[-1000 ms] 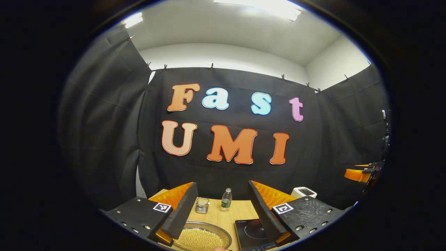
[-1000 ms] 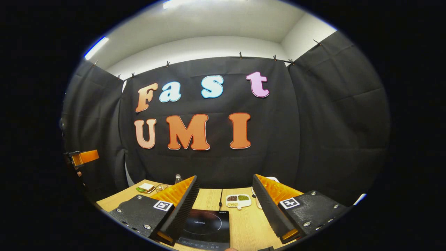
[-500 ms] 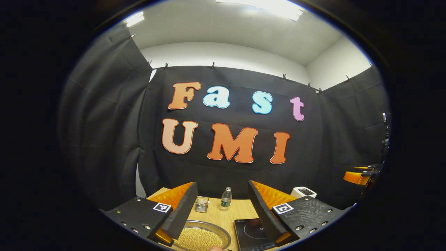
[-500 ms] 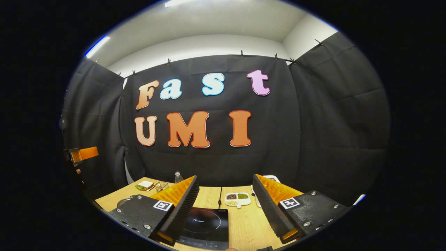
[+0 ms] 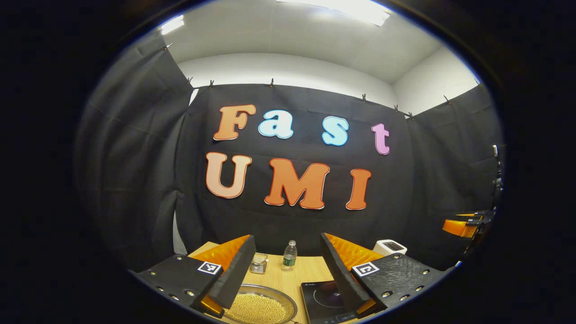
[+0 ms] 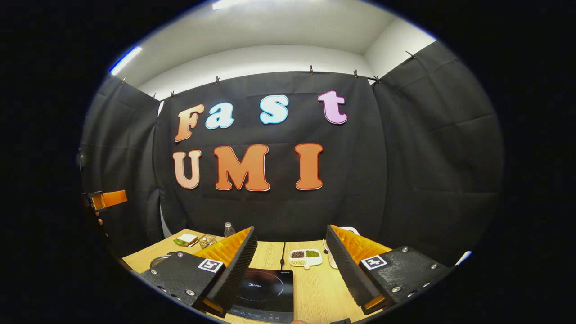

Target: First push the handle of the pot to place it horizontally, then grasp the pot with both hands and set it on the induction cooktop.

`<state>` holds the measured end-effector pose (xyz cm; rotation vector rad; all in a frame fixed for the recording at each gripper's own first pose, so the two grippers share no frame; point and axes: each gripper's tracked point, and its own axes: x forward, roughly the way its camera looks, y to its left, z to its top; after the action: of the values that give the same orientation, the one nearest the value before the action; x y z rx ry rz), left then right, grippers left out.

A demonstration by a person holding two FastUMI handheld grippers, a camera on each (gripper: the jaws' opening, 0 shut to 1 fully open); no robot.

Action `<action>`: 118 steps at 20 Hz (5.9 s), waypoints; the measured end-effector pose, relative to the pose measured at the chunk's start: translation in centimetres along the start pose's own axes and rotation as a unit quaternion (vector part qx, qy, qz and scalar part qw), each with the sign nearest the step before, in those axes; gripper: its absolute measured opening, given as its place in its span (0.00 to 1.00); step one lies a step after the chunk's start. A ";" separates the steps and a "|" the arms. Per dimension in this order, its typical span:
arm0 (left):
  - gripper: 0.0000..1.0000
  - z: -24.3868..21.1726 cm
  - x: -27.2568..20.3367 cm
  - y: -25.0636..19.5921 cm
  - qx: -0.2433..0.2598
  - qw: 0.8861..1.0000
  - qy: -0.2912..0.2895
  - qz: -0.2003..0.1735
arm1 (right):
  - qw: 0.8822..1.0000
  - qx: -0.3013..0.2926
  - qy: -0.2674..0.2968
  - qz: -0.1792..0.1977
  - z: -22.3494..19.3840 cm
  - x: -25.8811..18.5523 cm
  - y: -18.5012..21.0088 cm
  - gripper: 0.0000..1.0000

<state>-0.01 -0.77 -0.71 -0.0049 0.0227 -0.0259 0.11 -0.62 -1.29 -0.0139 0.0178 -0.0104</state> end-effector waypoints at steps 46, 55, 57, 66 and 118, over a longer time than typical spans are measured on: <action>0.03 -22.3 -8.0 -2.7 0.060 0.957 0.249 -0.138 | 0.999 -0.006 0.018 0.026 -1.2 1.0 3.0 0.96; 0.03 -31.7 -12.9 1.0 0.082 0.921 0.362 -0.116 | 0.999 -0.009 0.023 0.036 -2.0 1.3 4.5 0.96; 0.02 -33.5 -13.7 1.2 0.086 0.913 0.382 -0.116 | 0.999 -0.010 0.026 0.037 -2.3 1.3 4.8 0.96; 0.02 -38.7 -14.0 3.7 0.083 0.888 0.441 -0.099 | 0.998 -0.016 0.034 0.040 -3.1 1.4 5.7 0.96; 0.02 -43.3 2.1 -4.3 0.012 0.877 0.457 -0.152 | 0.996 -0.012 0.089 -0.003 -9.7 8.3 1.5 0.96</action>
<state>1.02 -5.32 -44.07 0.0290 0.9750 -0.3433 8.25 0.67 -11.12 -0.0360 0.1971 -0.0173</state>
